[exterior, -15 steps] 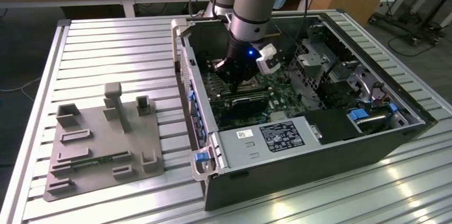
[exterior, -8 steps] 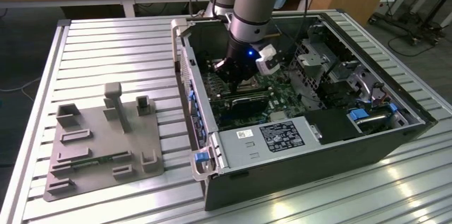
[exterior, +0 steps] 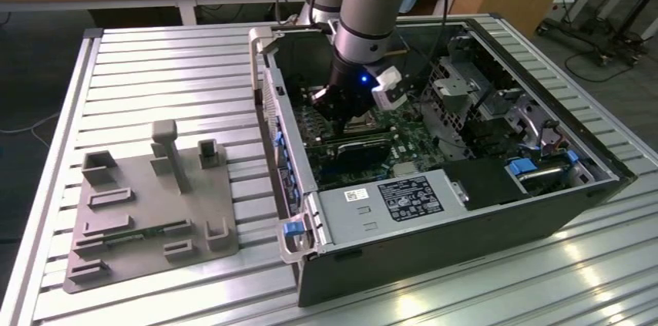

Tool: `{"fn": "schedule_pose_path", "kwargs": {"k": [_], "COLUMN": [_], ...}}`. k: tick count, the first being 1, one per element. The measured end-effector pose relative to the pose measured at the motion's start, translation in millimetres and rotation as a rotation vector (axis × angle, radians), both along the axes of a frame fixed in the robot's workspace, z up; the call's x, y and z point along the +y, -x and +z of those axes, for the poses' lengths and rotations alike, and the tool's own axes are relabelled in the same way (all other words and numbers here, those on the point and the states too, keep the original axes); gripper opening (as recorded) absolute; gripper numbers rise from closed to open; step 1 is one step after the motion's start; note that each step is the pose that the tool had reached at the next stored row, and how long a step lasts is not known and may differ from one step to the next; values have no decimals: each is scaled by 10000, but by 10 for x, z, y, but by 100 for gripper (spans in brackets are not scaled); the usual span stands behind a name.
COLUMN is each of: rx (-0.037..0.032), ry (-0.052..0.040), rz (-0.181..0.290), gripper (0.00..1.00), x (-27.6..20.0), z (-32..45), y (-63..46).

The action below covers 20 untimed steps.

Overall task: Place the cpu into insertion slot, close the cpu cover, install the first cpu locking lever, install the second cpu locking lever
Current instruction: 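Install the second cpu locking lever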

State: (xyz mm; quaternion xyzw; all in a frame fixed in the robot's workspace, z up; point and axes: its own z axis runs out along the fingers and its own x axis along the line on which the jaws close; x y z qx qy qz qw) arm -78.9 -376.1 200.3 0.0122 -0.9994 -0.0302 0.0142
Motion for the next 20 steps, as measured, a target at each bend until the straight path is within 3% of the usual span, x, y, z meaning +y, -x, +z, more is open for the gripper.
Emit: {"fn": "schedule_pose_path", "kwargs": {"k": [9, 20], "rx": [-1, 2], "ry": [-140, -162], "rz": [4, 5], "gripper": [10, 10], "x": [2, 0], "z": [-30, -63], "y": [0, 3]}}
